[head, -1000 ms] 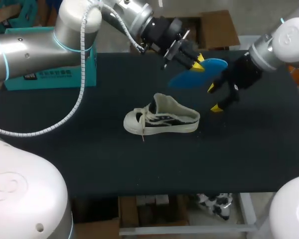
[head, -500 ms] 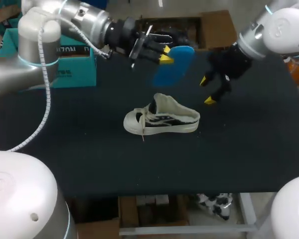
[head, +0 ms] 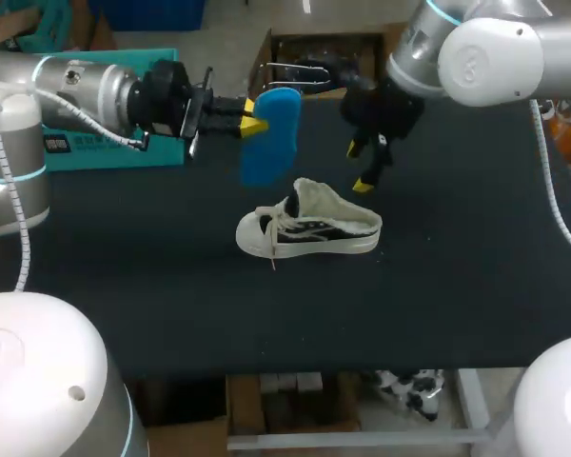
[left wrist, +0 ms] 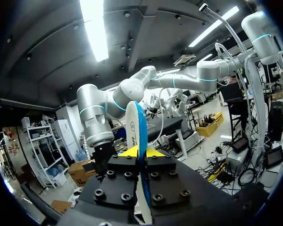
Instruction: Open the shoe tongue, take the insole out of the shoe, put the insole back into the shoe, and pack the shoe into the shoebox
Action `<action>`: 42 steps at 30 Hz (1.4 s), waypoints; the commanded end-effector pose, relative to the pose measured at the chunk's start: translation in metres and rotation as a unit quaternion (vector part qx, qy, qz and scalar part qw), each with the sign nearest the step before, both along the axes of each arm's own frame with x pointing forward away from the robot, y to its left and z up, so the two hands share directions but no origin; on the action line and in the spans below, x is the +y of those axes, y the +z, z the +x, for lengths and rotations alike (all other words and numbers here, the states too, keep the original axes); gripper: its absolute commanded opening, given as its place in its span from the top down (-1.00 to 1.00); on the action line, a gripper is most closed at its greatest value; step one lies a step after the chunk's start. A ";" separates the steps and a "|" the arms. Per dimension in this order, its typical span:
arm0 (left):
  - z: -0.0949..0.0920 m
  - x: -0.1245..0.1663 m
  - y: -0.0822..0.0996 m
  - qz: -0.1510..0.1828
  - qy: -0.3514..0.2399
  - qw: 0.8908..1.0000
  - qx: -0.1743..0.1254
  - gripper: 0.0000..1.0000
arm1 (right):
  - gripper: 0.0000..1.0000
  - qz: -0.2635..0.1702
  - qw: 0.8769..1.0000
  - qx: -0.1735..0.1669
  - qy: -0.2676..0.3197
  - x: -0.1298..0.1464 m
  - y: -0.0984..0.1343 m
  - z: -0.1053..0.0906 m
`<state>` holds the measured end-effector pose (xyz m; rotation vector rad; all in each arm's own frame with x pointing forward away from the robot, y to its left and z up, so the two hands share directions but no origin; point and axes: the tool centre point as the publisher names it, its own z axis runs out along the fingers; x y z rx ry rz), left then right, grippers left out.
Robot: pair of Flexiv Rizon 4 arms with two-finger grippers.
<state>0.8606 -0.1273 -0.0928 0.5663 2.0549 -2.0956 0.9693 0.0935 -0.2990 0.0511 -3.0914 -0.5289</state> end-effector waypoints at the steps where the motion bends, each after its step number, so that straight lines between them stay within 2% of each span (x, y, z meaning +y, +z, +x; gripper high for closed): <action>1: -0.016 0.029 -0.006 -0.062 0.143 0.988 0.017 1.00 | -1.00 -0.061 0.998 -0.010 0.004 0.018 -0.008 -0.005; 10: -0.033 0.071 -0.019 -0.091 0.192 0.976 0.041 1.00 | -1.00 -0.076 0.997 -0.028 0.011 0.038 -0.022 -0.008; 17: -0.042 0.092 -0.023 -0.093 0.210 0.972 0.050 1.00 | -1.00 -0.119 0.993 -0.014 -0.008 0.051 -0.031 -0.004; 21: -0.046 0.100 -0.023 -0.094 0.215 0.971 0.049 1.00 | -0.97 -0.127 0.992 -0.004 -0.015 0.054 -0.037 -0.001; 23: -0.049 0.106 -0.022 -0.093 0.218 0.970 0.045 1.00 | -0.83 -0.131 0.991 -0.002 -0.018 0.054 -0.040 0.001; 24: -0.050 0.107 -0.022 -0.093 0.219 0.970 0.045 1.00 | -0.59 -0.130 0.991 0.000 -0.018 0.054 -0.041 0.002; 25: -0.051 0.108 -0.022 -0.093 0.220 0.970 0.044 1.00 | -0.08 -0.130 0.991 0.001 -0.020 0.053 -0.043 0.003; 27: -0.052 0.109 -0.022 -0.093 0.221 0.970 0.044 1.00 | 0.36 -0.132 0.991 0.005 -0.025 0.053 -0.045 0.003; 28: -0.053 0.110 -0.022 -0.093 0.222 0.970 0.043 1.00 | 1.00 -0.136 0.990 0.009 -0.026 0.052 -0.046 0.003; 35: -0.055 0.112 -0.023 -0.091 0.224 0.969 0.044 1.00 | 1.00 -0.147 0.988 0.013 -0.036 0.050 -0.049 -0.001; 42: -0.048 0.105 -0.025 -0.087 0.214 0.972 0.047 1.00 | 1.00 -0.165 0.985 0.015 -0.051 0.052 -0.046 -0.007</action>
